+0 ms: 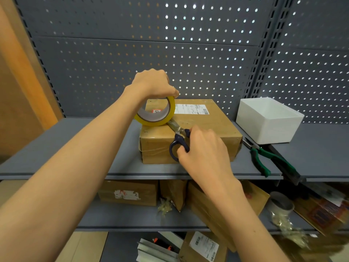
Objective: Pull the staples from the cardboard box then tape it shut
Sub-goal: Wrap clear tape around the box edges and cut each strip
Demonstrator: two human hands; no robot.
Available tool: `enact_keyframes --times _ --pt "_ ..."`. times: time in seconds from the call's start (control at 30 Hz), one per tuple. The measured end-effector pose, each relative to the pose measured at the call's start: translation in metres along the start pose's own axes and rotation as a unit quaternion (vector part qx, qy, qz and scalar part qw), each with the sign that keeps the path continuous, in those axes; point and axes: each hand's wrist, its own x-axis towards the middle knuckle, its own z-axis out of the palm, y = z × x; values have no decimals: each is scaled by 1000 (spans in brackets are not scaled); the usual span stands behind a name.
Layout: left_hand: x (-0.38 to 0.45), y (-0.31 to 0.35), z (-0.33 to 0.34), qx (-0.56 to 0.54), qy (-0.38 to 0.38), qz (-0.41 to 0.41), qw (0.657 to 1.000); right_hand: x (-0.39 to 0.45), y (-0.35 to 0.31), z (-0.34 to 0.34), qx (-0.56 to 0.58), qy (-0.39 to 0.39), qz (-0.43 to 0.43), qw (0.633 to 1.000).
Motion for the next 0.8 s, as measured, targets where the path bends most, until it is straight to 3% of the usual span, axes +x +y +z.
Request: enact_keyframes --times 0.8 --pt "-2 -1 -1 -6 2 -8 1000 -5 -10 -5 35 -57 -8 998"
